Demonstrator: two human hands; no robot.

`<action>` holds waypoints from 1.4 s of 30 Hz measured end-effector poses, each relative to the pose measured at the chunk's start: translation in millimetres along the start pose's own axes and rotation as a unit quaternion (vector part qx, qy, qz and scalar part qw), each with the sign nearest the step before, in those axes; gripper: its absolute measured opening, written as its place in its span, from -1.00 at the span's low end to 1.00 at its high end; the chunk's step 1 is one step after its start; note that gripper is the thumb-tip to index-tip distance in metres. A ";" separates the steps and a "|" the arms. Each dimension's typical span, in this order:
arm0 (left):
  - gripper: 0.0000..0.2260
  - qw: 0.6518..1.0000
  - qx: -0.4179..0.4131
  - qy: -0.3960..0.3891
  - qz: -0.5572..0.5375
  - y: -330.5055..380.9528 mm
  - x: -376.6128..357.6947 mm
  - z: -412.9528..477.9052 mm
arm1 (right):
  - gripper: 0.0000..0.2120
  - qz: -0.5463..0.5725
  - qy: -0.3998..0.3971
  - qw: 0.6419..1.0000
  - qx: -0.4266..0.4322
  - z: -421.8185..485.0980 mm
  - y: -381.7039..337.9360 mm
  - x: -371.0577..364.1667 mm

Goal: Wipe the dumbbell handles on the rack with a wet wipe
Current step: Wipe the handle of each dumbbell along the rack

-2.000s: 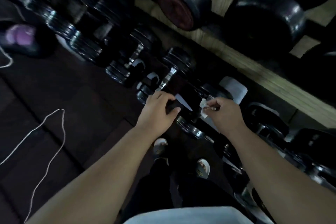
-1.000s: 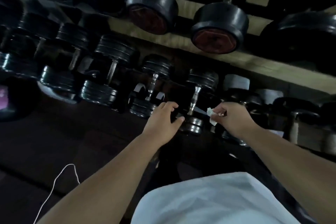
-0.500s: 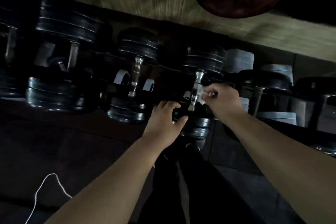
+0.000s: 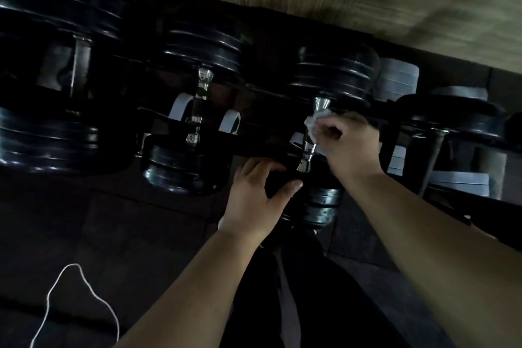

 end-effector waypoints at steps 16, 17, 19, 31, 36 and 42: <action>-0.63 0.997 0.023 0.039 -0.055 -7.7 -1.3 -3.3 | -0.85 0.028 0.029 0.993 -0.108 3.3 2.9 8.1; -0.62 0.997 0.020 0.045 -0.056 -8.0 -0.7 -3.5 | -0.86 0.025 0.016 0.994 -0.103 -2.3 4.0 5.4; -0.60 0.997 0.019 0.052 -0.058 -8.2 -0.1 -3.8 | -0.89 0.000 -0.023 0.998 -0.066 -14.9 3.4 -1.2; -0.65 0.995 0.038 0.054 -0.074 -9.7 -2.1 -8.9 | -0.85 -0.044 0.006 0.991 0.122 0.9 -27.0 -4.0; -0.66 0.994 0.036 0.058 -0.090 -10.7 -4.3 -10.0 | -0.87 -0.114 -0.233 0.914 0.314 -36.6 -39.7 -36.8; -0.68 0.989 0.046 0.075 -0.118 -12.0 -3.8 -11.9 | -0.87 -0.064 -0.204 0.961 0.175 10.0 -34.8 -16.7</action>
Point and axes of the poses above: each hand's wrist, its own z-axis towards the middle knuckle, its own x-axis out of the back of the hand, y = z × x, the point moved 9 cm from there along z, towards the middle knuckle, and after that the axes turned 13 degrees about y, right-handed, at the moved point
